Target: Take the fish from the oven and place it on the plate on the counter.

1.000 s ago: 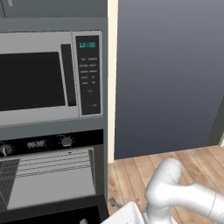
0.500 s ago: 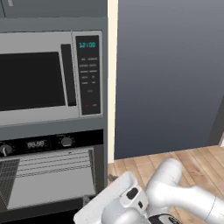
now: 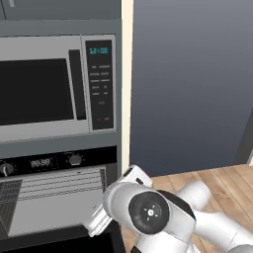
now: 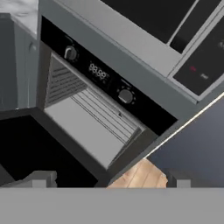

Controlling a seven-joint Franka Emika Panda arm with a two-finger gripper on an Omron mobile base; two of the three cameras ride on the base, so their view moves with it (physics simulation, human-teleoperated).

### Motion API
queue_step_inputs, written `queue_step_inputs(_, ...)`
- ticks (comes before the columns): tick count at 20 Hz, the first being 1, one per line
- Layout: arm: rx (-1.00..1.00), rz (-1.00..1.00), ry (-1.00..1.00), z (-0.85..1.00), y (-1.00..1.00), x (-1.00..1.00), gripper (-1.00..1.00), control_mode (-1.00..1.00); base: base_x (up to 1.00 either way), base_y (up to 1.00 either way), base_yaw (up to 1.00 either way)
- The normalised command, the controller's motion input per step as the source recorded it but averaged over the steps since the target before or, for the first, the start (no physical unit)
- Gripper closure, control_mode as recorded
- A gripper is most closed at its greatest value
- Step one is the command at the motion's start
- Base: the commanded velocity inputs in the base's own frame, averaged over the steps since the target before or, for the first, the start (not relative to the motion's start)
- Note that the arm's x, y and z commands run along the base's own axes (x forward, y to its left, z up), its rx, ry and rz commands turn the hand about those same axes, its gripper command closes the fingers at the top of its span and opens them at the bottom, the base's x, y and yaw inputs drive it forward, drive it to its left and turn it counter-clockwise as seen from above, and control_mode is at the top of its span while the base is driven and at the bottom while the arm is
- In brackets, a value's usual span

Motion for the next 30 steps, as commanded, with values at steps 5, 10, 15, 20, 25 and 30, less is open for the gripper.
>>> queue_step_inputs(5,-0.32,-0.13,0.07,-0.59,0.43,0.52,-1.0,-1.0,0.0,0.0,0.0)
queue_step_inputs(10,-0.11,-0.11,-0.03,-0.95,0.22,0.64,-1.0,-1.0,0.0,0.0,0.0)
queue_step_inputs(15,-0.01,-0.08,-0.11,-0.72,0.04,0.8,-1.0,-1.0,0.0,0.0,0.0)
queue_step_inputs(20,0.0,-0.04,-0.1,-0.64,0.08,0.52,-1.0,-1.0,0.0,0.0,0.0)
queue_step_inputs(25,0.08,-0.01,-0.02,-0.6,0.08,0.28,-1.0,-1.0,0.0,0.0,0.0)
queue_step_inputs(30,0.25,0.01,-0.06,-0.35,0.22,0.47,-1.0,-1.0,0.0,0.0,0.0)
